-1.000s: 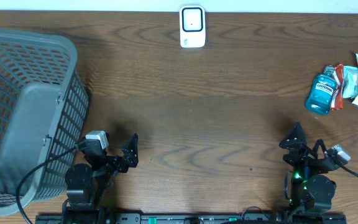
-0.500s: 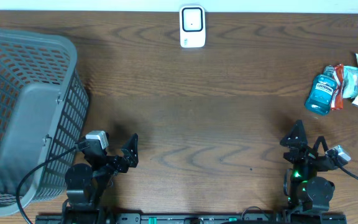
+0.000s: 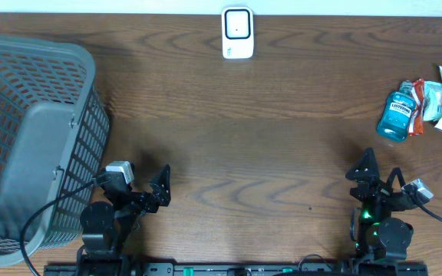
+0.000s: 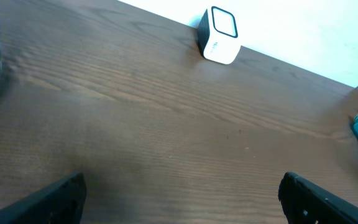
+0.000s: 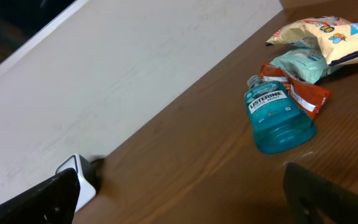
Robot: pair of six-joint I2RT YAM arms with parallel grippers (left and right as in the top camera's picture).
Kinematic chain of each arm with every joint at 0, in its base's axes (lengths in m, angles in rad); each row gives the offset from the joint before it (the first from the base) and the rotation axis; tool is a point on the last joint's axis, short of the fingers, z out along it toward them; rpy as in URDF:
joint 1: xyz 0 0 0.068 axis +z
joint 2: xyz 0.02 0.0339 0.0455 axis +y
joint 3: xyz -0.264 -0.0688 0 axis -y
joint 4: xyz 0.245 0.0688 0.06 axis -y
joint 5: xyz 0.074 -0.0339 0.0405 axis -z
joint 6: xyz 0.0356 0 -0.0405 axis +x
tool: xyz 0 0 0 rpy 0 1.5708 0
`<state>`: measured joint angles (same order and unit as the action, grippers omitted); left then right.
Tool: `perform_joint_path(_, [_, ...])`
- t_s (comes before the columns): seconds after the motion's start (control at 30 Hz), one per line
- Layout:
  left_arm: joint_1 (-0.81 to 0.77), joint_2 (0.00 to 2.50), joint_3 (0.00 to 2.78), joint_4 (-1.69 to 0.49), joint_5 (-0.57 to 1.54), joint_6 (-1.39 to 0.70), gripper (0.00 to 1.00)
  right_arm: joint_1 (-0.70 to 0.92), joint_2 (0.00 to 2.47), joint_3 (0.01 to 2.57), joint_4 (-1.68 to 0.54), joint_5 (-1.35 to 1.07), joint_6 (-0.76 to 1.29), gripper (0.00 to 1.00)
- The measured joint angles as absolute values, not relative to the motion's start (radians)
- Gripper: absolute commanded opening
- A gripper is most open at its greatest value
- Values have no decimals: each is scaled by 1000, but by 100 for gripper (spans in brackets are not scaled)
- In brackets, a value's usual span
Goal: Scan the item barcode
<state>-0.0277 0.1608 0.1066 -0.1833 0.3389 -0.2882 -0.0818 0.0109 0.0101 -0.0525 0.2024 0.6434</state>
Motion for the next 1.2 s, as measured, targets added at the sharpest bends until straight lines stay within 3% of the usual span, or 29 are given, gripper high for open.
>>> perform_joint_path(0.43, [-28, 161, 107, -183, 339, -288, 98, -82, 11, 10, -52, 211, 630, 99])
perform_joint_path(0.77, [-28, 161, 107, -183, 339, -288, 98, -82, 11, 10, -55, 187, 132, 99])
perform_joint_path(1.2, [-28, 161, 107, -183, 339, -288, 98, -82, 11, 10, -55, 178, -12, 99])
